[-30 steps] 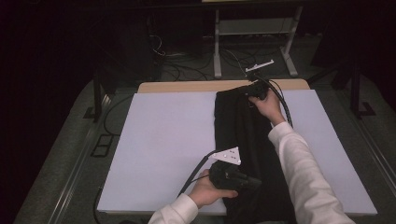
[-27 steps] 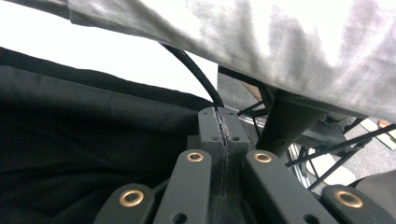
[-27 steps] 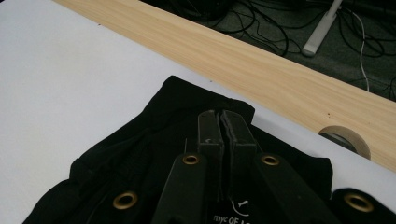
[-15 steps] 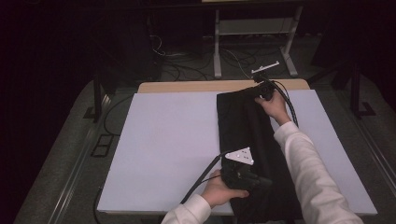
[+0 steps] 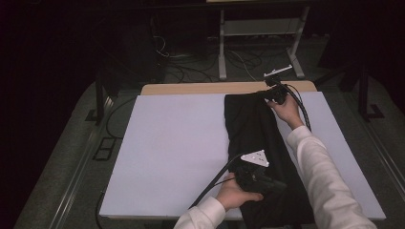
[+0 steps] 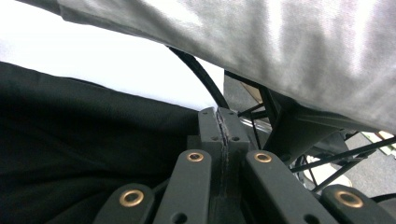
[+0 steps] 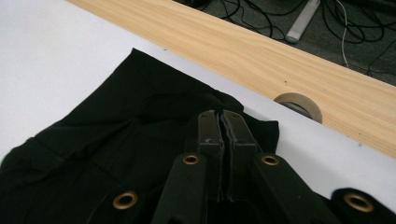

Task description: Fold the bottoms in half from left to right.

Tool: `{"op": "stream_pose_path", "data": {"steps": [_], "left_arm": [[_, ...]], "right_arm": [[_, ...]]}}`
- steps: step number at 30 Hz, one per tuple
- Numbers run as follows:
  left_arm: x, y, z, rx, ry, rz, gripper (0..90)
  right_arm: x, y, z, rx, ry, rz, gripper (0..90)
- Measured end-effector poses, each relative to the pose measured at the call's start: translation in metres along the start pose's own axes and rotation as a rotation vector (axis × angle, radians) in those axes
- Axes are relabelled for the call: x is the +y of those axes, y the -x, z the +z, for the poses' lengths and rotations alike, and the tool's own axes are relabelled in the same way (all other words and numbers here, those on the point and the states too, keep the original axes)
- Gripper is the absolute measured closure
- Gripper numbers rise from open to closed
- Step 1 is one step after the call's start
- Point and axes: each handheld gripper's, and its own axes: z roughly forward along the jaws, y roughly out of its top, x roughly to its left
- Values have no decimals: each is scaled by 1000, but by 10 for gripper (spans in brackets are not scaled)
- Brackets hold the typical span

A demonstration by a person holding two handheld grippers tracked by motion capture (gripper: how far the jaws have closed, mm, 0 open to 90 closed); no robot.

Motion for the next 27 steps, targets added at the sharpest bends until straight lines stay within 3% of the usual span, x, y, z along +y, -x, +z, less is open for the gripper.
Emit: {"op": "stream_pose_path", "data": {"steps": [7, 13, 17, 27], "left_arm": [[2, -2, 9, -9, 1, -13, 892], [2, -5, 13, -11, 4, -30, 892], [4, -8, 17, -11, 14, -43, 892], [4, -13, 25, -8, 15, -51, 891]], "right_arm": [[-2, 3, 3, -16, -7, -16, 859], [-3, 9, 3, 4, 10, 34, 859], [-3, 10, 4, -19, 2, 9, 859], [-7, 13, 7, -33, -7, 5, 858]]}}
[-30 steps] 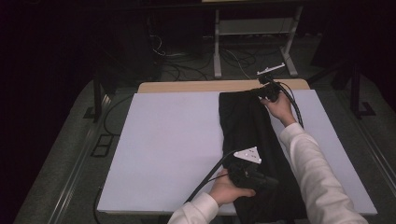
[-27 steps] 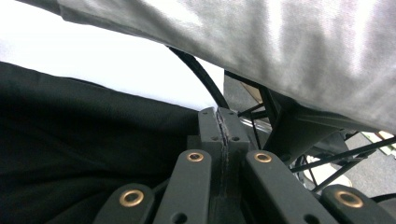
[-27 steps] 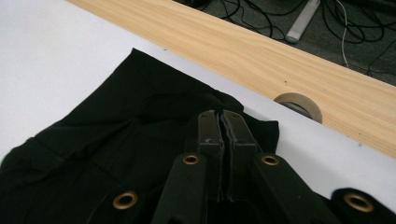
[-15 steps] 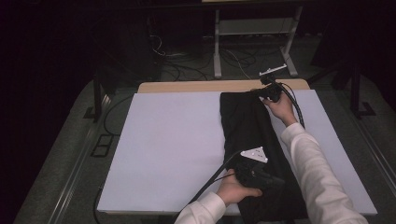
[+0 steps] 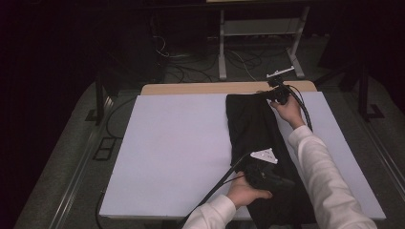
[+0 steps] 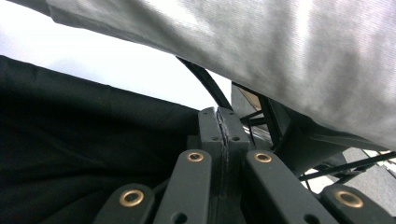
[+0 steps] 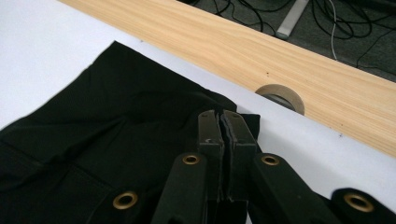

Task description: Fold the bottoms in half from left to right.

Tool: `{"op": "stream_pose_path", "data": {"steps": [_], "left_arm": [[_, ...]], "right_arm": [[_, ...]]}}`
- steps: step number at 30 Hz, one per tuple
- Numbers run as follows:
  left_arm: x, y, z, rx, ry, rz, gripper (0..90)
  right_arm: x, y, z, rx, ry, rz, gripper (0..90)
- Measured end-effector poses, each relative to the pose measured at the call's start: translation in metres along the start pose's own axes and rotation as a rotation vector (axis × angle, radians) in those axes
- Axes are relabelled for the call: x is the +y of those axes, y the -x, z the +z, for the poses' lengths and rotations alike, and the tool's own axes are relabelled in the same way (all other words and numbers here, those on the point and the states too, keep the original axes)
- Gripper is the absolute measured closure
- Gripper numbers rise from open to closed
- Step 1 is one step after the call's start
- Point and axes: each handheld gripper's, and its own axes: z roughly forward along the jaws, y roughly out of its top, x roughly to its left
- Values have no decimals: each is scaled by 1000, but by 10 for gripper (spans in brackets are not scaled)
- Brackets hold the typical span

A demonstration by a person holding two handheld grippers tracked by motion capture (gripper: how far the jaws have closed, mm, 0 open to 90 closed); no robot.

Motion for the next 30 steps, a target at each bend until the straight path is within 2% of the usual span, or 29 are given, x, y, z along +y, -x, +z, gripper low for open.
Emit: {"op": "stream_pose_path", "data": {"steps": [7, 11, 13, 17, 19, 22, 26, 30], "left_arm": [[0, -5, 5, -4, 8, -8, 891], [1, -6, 10, -17, 11, -18, 891], [2, -6, 13, -20, 6, -9, 891], [4, -7, 18, -27, 11, -12, 891], [5, -8, 21, -24, 12, -13, 891], [7, -9, 23, -20, 12, -15, 891], [9, -8, 26, -17, 11, -19, 891], [12, -6, 32, -5, -12, -27, 891]], "right_arm": [[-5, 3, 4, -12, -11, -6, 859], [-8, 6, 6, -3, -2, 17, 858], [-10, 7, 6, -6, -7, 17, 858], [-11, 11, 5, -4, -9, 37, 827], [-13, 12, -4, -19, 13, 57, 770], [-18, 15, -17, -18, 37, 91, 680], [-25, 16, -35, -28, 71, 97, 483], [-29, 15, -47, -14, 72, 110, 299]]}}
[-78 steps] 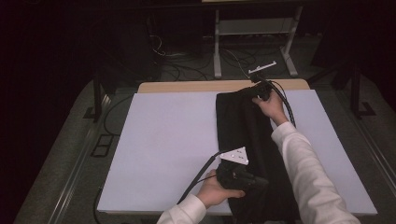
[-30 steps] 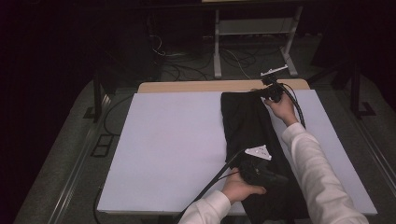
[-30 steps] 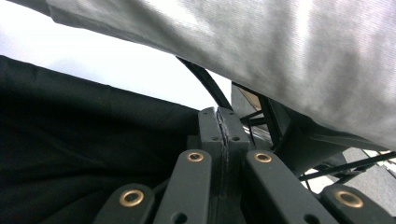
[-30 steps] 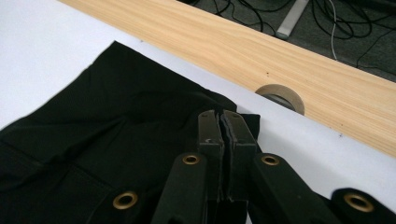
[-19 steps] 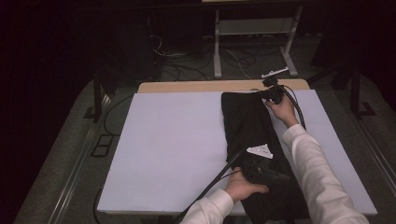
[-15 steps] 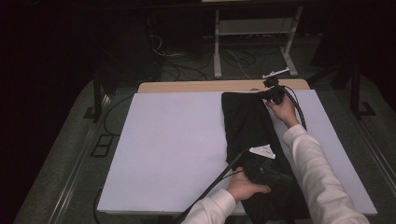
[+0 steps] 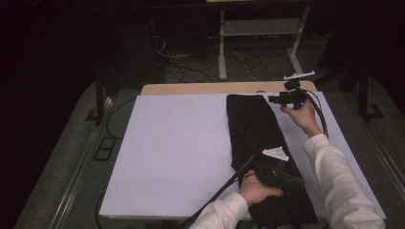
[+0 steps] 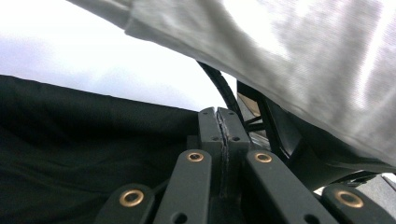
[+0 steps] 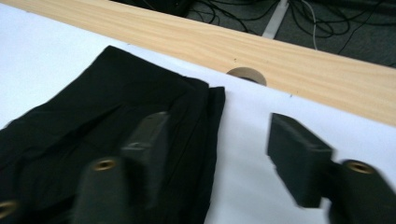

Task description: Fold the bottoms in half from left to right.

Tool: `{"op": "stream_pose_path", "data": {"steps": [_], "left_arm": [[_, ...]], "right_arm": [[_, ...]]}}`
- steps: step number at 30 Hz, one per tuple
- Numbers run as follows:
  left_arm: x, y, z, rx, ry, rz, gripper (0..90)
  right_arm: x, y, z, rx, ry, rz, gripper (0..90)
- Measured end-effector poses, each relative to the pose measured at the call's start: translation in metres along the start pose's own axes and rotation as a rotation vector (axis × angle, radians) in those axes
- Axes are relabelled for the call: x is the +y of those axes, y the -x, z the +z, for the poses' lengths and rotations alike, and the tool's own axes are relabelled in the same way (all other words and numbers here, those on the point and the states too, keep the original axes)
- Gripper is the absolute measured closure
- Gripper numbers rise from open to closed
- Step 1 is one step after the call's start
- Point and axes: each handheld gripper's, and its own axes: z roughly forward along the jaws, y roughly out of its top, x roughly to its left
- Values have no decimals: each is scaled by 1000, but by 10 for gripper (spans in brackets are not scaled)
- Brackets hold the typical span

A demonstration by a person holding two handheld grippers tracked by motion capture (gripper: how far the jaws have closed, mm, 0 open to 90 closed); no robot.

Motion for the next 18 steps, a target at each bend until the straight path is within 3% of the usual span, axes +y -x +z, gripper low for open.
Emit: {"op": "stream_pose_path", "data": {"steps": [4, 11, 13, 18], "left_arm": [[1, 2, 6, 10, -21, -16, 891], [3, 3, 24, 21, -79, -37, 883], [3, 3, 26, -3, -83, -33, 867], [4, 5, 25, -29, -60, -44, 643]], "right_arm": [[-1, -6, -11, 16, 18, 31, 149], [-2, -21, -23, 44, 17, 0, 129], [-2, -22, -26, 61, 22, -1, 96], [-2, -21, -32, 80, 16, -13, 20]]}}
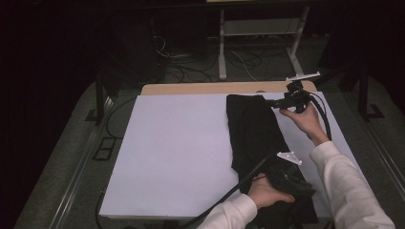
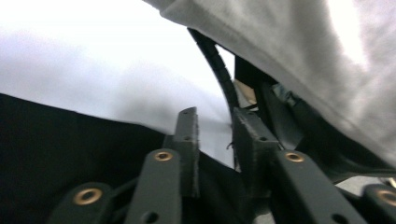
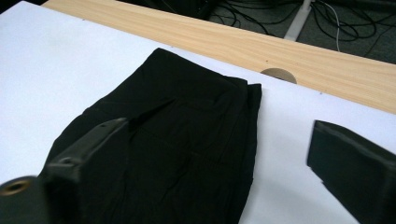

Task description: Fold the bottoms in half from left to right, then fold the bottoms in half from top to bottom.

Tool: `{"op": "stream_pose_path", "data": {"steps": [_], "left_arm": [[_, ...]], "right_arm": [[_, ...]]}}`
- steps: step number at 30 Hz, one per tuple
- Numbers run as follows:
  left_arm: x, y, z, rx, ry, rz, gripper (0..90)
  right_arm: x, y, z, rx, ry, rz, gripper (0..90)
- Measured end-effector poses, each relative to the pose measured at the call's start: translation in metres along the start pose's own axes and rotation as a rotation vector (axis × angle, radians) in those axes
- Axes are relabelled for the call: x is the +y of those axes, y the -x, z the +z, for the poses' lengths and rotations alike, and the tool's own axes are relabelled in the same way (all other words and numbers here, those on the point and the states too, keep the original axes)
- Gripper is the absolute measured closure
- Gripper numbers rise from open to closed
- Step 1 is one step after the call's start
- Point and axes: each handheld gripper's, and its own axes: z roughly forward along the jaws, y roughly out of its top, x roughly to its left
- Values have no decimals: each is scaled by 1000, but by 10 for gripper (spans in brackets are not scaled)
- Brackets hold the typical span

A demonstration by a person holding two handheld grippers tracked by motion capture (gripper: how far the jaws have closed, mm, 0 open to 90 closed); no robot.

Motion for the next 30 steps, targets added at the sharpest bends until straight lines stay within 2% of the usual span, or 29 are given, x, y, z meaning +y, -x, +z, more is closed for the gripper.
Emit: {"op": "stream_pose_path", "data": {"steps": [2, 4, 5, 8, 13, 19, 25, 30], "left_arm": [[2, 2, -5, 12, 23, -5, 526], [2, 2, -7, 15, 33, -2, 457], [3, 3, -11, 36, 51, -8, 413], [4, 3, -16, 26, 60, 7, 328], [5, 4, -26, 56, 94, 27, 175], [7, 0, -43, 139, 89, 48, 12], [8, -4, -59, 177, 91, 75, 0], [10, -6, -70, 199, 103, 81, 0]], "right_arm": [[0, 1, -3, 8, 4, 3, 7], [0, 2, -6, 21, 13, 3, 6], [0, 3, -8, 19, 15, 3, 6], [-1, 3, -12, 31, 24, 3, 0], [-5, 6, -15, 48, 26, 2, 0], [-8, 12, -16, 61, 26, 14, 0], [-10, 15, -16, 78, 21, 15, 0], [-13, 17, -15, 86, 18, 20, 0]]}}
